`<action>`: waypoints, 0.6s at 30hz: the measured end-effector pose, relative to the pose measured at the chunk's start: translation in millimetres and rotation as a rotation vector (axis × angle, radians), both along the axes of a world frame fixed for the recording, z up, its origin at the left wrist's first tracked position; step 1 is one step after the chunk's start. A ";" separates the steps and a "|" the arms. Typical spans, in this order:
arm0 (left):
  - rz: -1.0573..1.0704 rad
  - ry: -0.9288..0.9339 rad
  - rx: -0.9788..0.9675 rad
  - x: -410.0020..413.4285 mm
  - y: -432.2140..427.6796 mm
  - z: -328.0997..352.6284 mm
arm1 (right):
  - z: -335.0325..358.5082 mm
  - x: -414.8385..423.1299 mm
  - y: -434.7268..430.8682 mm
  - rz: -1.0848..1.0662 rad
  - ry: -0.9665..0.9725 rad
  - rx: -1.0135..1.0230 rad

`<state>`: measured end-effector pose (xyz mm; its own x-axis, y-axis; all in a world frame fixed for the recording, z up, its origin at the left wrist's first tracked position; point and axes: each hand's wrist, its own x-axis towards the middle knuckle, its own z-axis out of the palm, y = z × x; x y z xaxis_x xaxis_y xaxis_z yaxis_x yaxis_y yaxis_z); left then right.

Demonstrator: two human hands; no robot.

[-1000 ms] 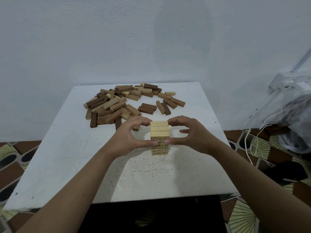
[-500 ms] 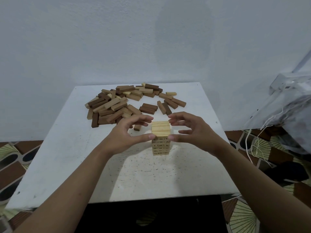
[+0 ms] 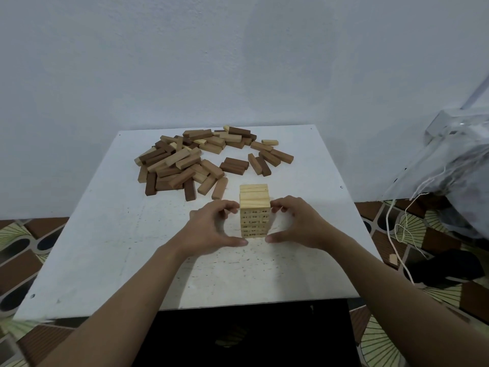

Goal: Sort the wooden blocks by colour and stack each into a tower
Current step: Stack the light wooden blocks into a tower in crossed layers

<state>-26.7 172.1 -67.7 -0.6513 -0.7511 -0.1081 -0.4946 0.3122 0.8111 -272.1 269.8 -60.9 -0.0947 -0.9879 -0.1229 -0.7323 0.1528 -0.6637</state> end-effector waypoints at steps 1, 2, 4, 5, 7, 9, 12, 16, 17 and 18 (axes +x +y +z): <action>-0.005 -0.004 -0.003 -1.9 -0.6 -1.9 | -1.7 1.2 -1.7 0.007 0.011 -0.007; -0.010 -0.007 -0.013 -3.8 -1.1 -3.5 | -3.7 2.1 -3.1 0.013 0.019 -0.013; -0.014 -0.014 -0.032 -7.0 -2.1 -5.0 | -6.3 3.2 -5.1 0.022 0.033 -0.029; -0.016 -0.011 -0.032 -8.3 -2.5 -5.8 | -7.0 3.3 -5.6 0.023 0.038 -0.034; -0.020 0.008 -0.037 -10.1 -3.4 -8.3 | -7.5 3.6 -6.0 0.021 0.046 -0.043; -0.017 0.013 -0.049 -11.7 -2.7 -8.7 | -8.2 4.8 -5.7 0.024 0.054 -0.052; -0.007 -0.009 -0.066 -14.3 -1.5 -8.2 | -10.2 5.8 -6.4 0.017 0.057 -0.059; -0.007 -0.008 -0.074 -15.5 -3.4 -10.1 | -11.2 6.0 -7.8 -0.001 0.051 -0.054; -0.004 -0.015 -0.081 -16.0 -3.5 -11.0 | -11.5 5.8 -7.8 -0.003 0.050 -0.053; 0.003 -0.020 -0.087 -16.5 -3.4 -10.9 | -11.7 5.8 -7.8 -0.003 0.049 -0.057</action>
<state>-43.2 168.7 -78.6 -0.6477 -0.7599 -0.0551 -0.5110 0.3796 0.7712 -266.3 262.0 -72.6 -0.1025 -0.9928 -0.0621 -0.7634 0.1186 -0.6350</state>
